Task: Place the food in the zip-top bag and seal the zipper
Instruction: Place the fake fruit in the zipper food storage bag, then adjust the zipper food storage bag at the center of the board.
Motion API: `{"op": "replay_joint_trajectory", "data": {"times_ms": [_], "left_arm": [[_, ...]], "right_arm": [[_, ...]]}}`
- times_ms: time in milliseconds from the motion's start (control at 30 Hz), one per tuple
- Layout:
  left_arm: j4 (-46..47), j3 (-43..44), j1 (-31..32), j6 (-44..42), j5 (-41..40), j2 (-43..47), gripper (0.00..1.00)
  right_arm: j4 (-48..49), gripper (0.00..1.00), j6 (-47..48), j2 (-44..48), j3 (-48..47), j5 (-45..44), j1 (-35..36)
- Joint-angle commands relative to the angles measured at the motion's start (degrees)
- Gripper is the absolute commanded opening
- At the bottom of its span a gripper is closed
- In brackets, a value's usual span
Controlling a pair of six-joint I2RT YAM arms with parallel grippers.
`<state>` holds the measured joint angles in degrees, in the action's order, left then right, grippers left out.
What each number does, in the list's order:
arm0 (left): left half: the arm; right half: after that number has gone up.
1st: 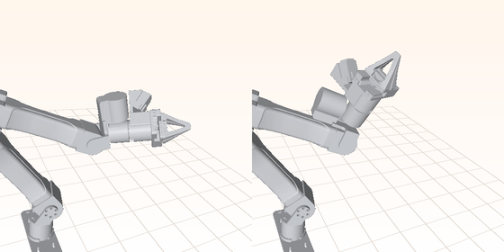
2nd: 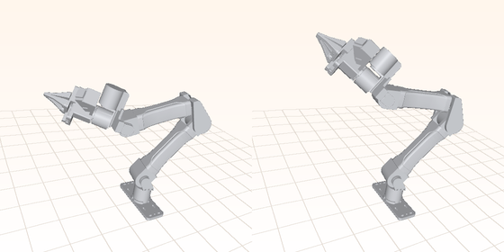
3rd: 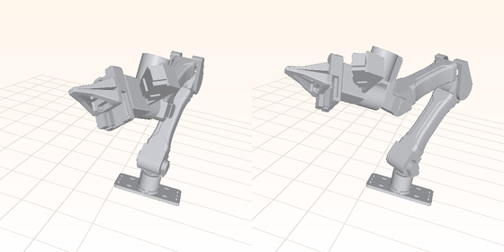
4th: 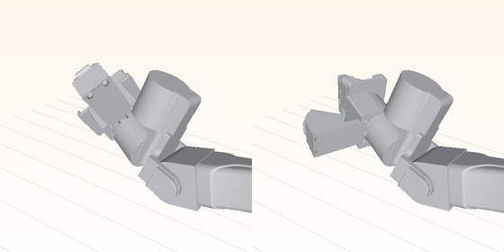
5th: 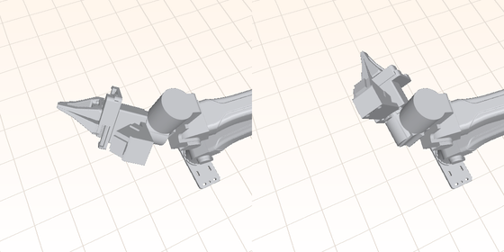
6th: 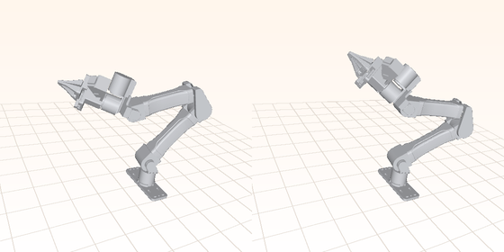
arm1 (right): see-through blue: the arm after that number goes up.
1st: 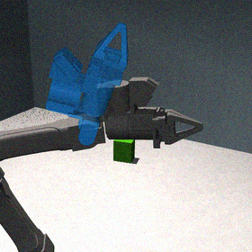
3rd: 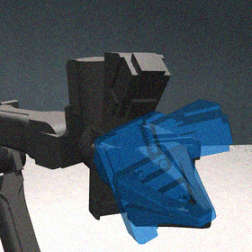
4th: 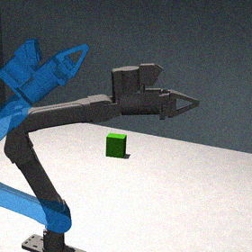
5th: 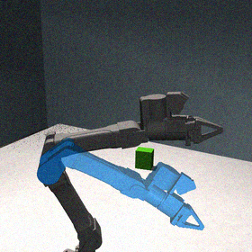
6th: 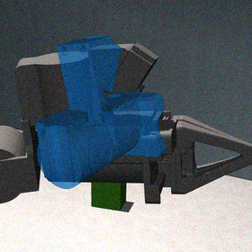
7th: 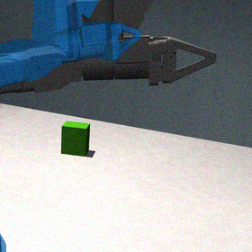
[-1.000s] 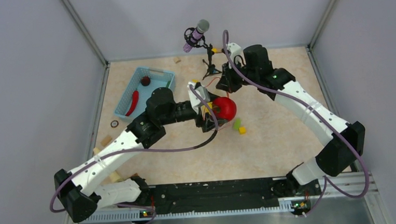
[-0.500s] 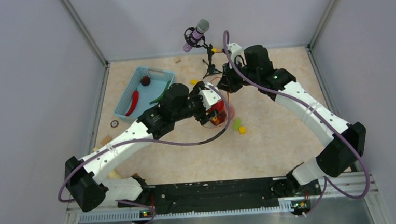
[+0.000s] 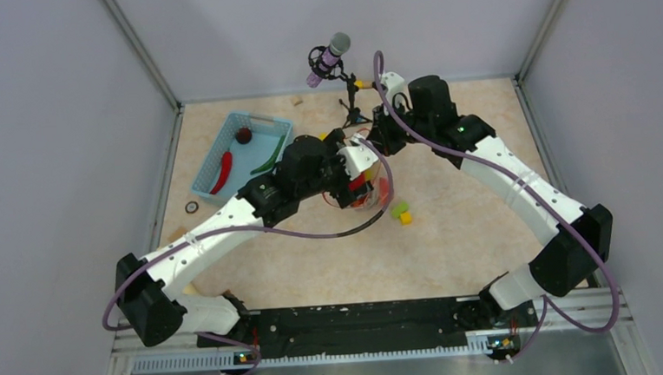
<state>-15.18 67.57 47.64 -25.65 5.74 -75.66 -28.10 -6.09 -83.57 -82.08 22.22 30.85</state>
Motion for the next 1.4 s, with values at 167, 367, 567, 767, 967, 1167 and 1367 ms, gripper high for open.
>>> {"op": "replay_joint_trajectory", "data": {"times_ms": [167,367,567,767,967,1167,1367], "left_arm": [[5.7,0.9,1.0,6.7,-4.9,6.4,0.98],[11.4,1.1,1.0,13.2,-18.5,6.4,0.98],[-0.2,13.1,1.2,17.7,-20.7,-3.0,0.98],[-3.3,16.6,1.6,18.4,-21.1,-7.4,0.98],[-3.3,16.9,2.2,16.7,-25.3,-8.9,0.99],[-2.5,18.7,2.3,14.8,-33.4,-13.4,0.96],[-5.6,22.3,2.3,15.6,-35.8,-17.6,0.91]], "right_arm": [[3.0,0.00,0.4,2.8,-0.2,-0.7,-0.3],[3.1,0.00,0.0,2.8,-0.2,-2.4,-0.3],[3.8,0.00,-1.3,3.2,0.3,-7.0,-0.4],[4.0,0.00,-2.1,3.1,0.3,-8.6,-0.7],[4.0,0.00,-2.2,3.3,0.4,-10.3,-1.0],[4.0,0.00,-2.0,4.4,0.9,-10.3,-1.1],[4.2,0.00,-2.0,5.7,1.5,-11.0,-1.2]]}}
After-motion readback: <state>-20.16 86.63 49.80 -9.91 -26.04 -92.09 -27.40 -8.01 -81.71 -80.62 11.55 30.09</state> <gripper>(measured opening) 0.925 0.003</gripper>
